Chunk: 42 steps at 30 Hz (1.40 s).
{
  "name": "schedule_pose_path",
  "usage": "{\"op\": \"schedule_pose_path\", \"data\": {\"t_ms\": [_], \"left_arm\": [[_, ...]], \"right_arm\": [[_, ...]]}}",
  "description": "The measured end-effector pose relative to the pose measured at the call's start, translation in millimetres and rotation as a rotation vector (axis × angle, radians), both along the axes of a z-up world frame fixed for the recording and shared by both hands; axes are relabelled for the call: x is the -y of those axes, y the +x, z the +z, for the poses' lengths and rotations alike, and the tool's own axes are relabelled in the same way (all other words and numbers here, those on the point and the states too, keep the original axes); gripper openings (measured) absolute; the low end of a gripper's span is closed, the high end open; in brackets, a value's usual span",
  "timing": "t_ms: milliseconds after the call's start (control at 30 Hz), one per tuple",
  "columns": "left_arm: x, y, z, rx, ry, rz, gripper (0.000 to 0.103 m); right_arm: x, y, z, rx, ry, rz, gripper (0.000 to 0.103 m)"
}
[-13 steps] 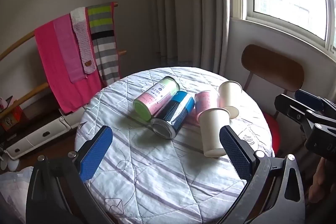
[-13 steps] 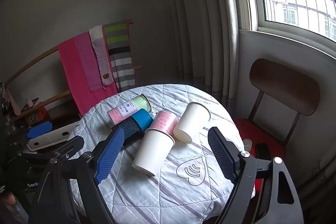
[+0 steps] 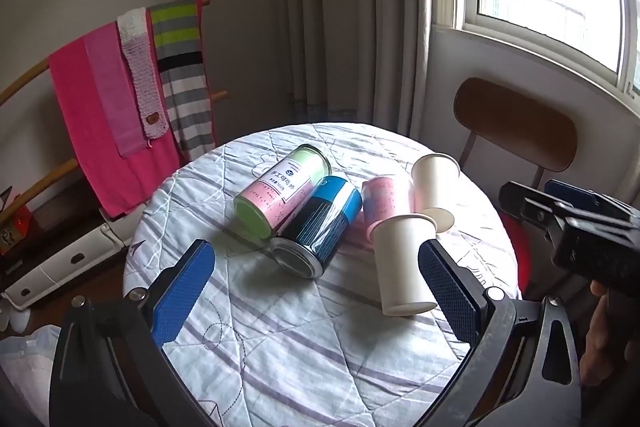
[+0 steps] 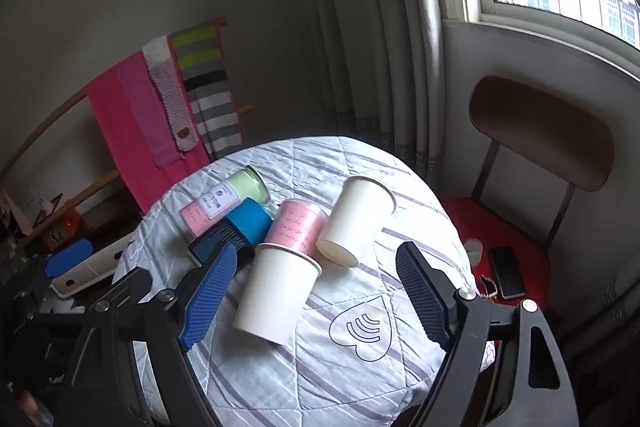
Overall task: Flip cup upright
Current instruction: 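Move the right gripper toward the white paper cup lying on its side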
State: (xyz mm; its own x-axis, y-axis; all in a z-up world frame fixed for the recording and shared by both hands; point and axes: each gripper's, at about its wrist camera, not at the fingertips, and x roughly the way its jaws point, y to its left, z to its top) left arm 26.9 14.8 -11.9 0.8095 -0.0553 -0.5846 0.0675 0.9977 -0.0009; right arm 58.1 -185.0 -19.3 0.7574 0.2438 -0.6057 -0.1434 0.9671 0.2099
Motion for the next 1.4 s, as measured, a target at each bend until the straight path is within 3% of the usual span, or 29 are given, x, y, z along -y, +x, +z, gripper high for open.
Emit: {"op": "schedule_pose_path", "data": {"t_ms": [367, 667, 867, 1100, 1267, 1400], "left_arm": [[0.7, 41.5, -13.3, -0.025, 0.05, 0.053, 0.103], [-6.5, 67.2, -20.9, -0.067, 0.031, 0.031, 0.103], [1.2, 70.0, -20.8, -0.082, 0.021, -0.033, 0.103], [6.0, 68.8, -22.2, -0.091, 0.041, -0.026, 0.103], [5.1, 67.3, -22.5, -0.107, 0.04, -0.013, 0.103], [5.0, 56.9, -14.5, -0.087, 0.041, -0.013, 0.103]], "right_arm": [[12.1, 57.2, -26.2, -0.223, 0.144, -0.047, 0.083], [19.9, 92.5, -47.0, -0.317, 0.202, -0.097, 0.083], [25.4, 99.9, -49.1, -0.321, 0.211, -0.105, 0.083], [15.5, 83.9, -42.8, -0.307, 0.184, -0.051, 0.083], [4.7, 68.3, -38.4, -0.278, 0.115, -0.038, 0.083], [-7.2, 46.0, -23.6, -0.177, 0.015, -0.055, 0.083]]}}
